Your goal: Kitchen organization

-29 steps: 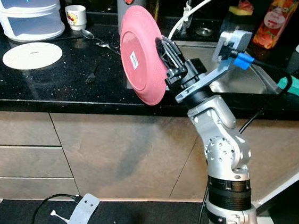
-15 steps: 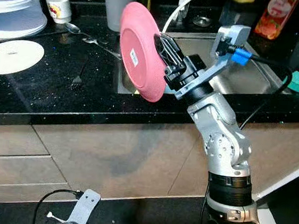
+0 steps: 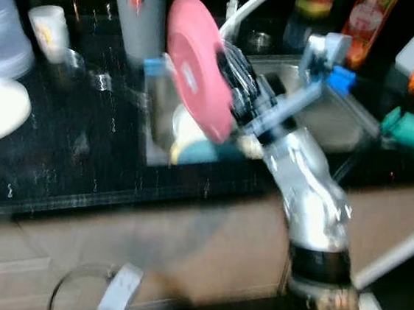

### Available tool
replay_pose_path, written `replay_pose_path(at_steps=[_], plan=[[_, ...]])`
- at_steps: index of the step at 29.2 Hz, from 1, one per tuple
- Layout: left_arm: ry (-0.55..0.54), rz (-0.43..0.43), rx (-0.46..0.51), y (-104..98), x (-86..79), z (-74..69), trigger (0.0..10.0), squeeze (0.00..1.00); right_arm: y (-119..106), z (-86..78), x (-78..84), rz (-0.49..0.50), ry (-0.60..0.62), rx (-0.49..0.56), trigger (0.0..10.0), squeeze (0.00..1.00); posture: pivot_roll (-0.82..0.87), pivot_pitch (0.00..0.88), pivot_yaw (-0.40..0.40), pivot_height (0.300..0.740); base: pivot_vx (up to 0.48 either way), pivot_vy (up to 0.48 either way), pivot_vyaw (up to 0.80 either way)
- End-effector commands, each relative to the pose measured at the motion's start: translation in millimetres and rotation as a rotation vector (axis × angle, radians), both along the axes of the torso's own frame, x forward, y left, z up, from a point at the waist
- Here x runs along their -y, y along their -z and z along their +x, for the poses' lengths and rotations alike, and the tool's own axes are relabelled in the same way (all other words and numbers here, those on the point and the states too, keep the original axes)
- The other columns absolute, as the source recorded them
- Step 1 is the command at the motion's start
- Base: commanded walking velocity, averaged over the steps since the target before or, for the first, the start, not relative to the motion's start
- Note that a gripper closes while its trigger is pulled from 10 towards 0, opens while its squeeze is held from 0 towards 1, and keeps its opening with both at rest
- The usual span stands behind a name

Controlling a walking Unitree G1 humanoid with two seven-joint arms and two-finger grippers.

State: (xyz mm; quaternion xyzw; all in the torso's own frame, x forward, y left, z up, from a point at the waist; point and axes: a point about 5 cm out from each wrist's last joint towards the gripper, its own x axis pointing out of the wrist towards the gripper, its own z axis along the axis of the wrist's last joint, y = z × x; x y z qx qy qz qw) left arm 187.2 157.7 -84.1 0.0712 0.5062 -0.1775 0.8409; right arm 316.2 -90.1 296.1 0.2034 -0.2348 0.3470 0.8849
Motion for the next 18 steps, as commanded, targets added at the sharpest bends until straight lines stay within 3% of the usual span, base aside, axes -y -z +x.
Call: replay_pose_path(at_steps=[1, 7, 12, 18], plan=[[-0.010, 0.018, -0.047, 6, -7.2, -13.8, 10.0, 0.00, -5, -5.3, -12.3, 0.009, -0.053, 0.031, 10.0, 0.00, -0.03, 0.000, 0.030, 0.740, 0.345, 0.000, 0.00], [-0.014, 0.019, -0.047, 6, -7.4, -13.7, 10.0, 0.00, -6, -5.1, -12.1, 0.012, -0.051, 0.032, 10.0, 0.00, -0.03, 0.000, 0.032, 0.740, 0.321, 0.000, 0.00], [-0.025, 0.025, -0.043, 6, -8.0, -13.5, 10.0, 0.00, -5, -3.8, -11.8, -0.012, -0.032, 0.029, 10.0, 0.00, -0.03, 0.000, 0.032, 0.740, 0.000, 0.000, 0.00], [-0.030, 0.014, -0.049, 6, -7.1, -13.8, 10.0, 0.00, 3, 6.7, -4.5, -0.180, 0.065, -0.003, 10.0, 0.00, -0.03, 0.000, 0.030, 0.740, 0.000, 0.000, 0.00]])
